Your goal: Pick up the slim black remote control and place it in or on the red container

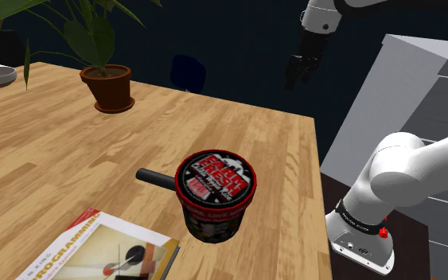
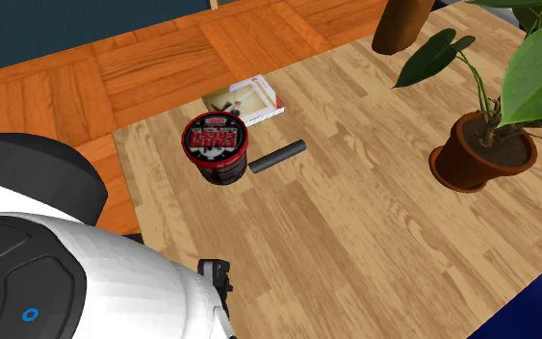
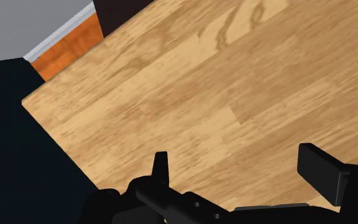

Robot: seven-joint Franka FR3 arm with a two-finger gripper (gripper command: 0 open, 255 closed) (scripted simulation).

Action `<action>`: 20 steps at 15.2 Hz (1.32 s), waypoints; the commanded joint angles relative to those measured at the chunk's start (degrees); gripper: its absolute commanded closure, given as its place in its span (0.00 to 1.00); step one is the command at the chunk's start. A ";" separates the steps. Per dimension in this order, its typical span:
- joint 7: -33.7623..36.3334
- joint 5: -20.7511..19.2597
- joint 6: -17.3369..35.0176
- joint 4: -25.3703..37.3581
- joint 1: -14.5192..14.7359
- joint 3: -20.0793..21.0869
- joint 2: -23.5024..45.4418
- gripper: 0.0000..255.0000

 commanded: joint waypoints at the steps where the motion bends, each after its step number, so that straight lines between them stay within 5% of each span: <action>1: 0.00 0.00 0.00 0.00 0.00 0.00 0.00 0.00; 20: 6.40 9.50 16.83 5.03 11.11 12.46 24.66 0.00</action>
